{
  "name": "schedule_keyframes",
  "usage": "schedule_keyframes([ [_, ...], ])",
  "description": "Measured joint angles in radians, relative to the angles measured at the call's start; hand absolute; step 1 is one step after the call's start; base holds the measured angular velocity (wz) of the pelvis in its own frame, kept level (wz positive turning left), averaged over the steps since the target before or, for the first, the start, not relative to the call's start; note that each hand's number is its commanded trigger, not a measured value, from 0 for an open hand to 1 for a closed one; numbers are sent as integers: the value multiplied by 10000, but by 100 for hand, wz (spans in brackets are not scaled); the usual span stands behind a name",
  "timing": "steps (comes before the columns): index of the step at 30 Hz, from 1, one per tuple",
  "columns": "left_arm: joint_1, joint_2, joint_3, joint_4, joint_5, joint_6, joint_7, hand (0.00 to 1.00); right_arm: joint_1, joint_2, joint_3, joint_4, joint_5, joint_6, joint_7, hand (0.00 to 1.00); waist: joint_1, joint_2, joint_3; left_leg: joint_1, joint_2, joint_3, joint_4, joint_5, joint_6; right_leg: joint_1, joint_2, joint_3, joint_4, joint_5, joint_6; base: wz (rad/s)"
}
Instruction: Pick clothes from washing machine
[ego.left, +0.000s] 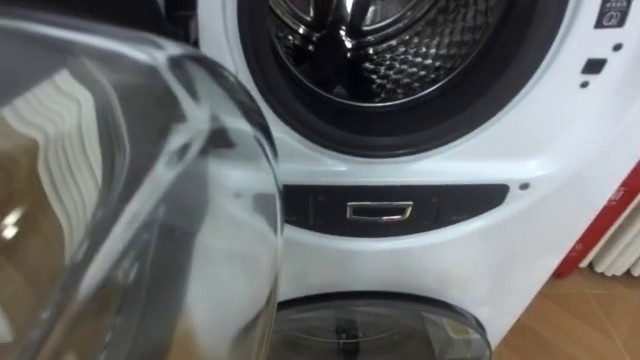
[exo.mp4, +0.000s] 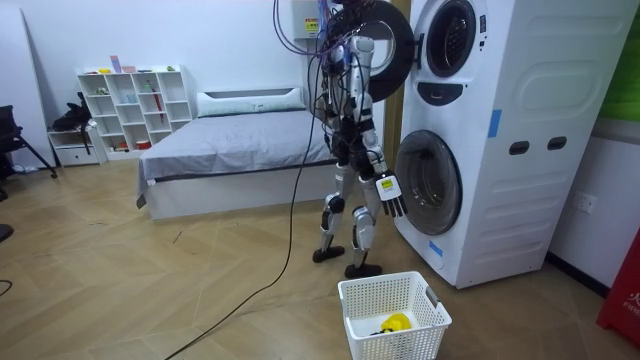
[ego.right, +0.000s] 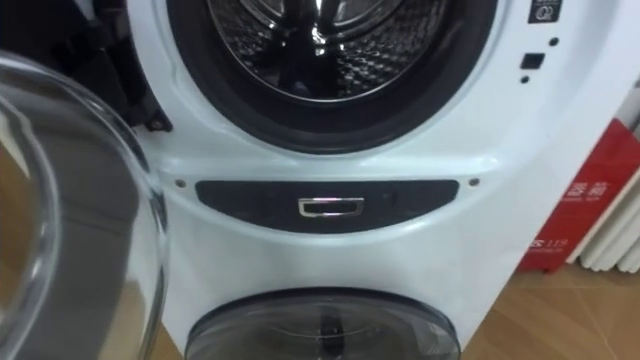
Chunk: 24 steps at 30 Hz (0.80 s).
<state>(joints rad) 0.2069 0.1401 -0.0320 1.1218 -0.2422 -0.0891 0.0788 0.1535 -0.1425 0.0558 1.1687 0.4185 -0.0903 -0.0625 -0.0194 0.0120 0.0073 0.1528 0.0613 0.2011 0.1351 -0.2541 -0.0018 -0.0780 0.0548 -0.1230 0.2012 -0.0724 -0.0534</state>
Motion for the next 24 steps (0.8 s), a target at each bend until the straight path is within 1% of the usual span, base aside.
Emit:
schedule_keyframes([
  [1,8,-7,25,7,0,21,5,0,7,0,0,1,0,1,1,0,-1,2,5,23,3,-28,0,0,-1,34,-1,-29,-6,-10,-2,13],
  [2,22,-14,78,20,0,34,7,0,41,0,0,11,-6,30,0,0,-3,1,41,72,7,-96,-8,-2,-4,97,-4,-89,0,-47,-3,14],
  [3,30,-26,101,19,0,36,16,0,43,1,0,39,-18,49,-1,0,-2,14,58,85,7,-141,-10,-5,-8,117,-10,-151,29,-86,-1,14],
  [4,28,-34,107,18,14,36,17,0,33,1,-16,51,-45,50,0,0,-7,1,52,94,10,-156,-21,-7,-11,138,-10,-153,22,-92,-2,11],
  [6,37,-42,123,18,112,40,18,0,13,1,-67,116,-257,52,2,0,-19,17,71,176,38,-225,-52,-30,-40,264,-17,-168,9,-142,-4,10],
  [10,36,-67,227,3,192,45,18,0,-46,5,-69,120,-370,58,26,0,-22,-3,66,259,96,-254,-12,-49,-72,360,-6,-206,0,-185,-34,3],
  [12,48,-68,263,3,188,100,18,0,-54,7,-69,182,-393,66,99,0,-28,-5,66,328,131,-323,2,-69,-105,435,5,-294,17,-247,-61,8],
  [14,33,-71,262,2,183,162,18,0,-67,13,-87,203,-387,119,102,0,-24,-19,53,342,144,-413,16,-70,-112,478,9,-347,27,-297,-67,12],
  [16,42,-74,263,1,180,171,18,0,-121,13,-73,249,-310,177,101,0,-13,-42,39,344,161,-398,20,-76,-125,475,28,-351,36,-325,-78,3],
  [19,167,-68,369,-21,183,161,68,0,-124,32,-39,243,-444,182,151,0,35,-59,29,317,225,-362,120,-128,-210,414,132,-414,173,-456,-158,-2],
  [20,226,-49,616,-33,188,156,72,0,-131,48,-42,221,-692,185,236,0,35,-96,5,302,268,-313,258,-212,-270,345,146,-421,397,-606,-212,-8],
  [21,229,-18,704,-36,183,156,78,0,-134,68,-32,201,-765,198,263,0,48,-128,-3,272,299,-249,402,-284,-307,269,150,-408,495,-721,-248,-15],
  [22,294,73,776,-102,184,156,105,0,-129,133,-30,153,-822,238,309,0,69,-261,-23,102,370,-219,978,-448,-422,76,103,-314,804,-908,-340,-21],
  [23,359,96,910,-143,177,115,127,0,-121,169,-31,83,-1035,272,322,0,129,-379,-15,-154,491,-224,1774,-582,-579,77,110,-320,972,-971,-429,-35],
  [24,381,91,929,-148,137,58,164,0,-121,145,-17,7,-1233,259,300,0,212,-380,-27,-408,623,-248,2564,-665,-666,165,178,-292,968,-982,-520,-31],
])
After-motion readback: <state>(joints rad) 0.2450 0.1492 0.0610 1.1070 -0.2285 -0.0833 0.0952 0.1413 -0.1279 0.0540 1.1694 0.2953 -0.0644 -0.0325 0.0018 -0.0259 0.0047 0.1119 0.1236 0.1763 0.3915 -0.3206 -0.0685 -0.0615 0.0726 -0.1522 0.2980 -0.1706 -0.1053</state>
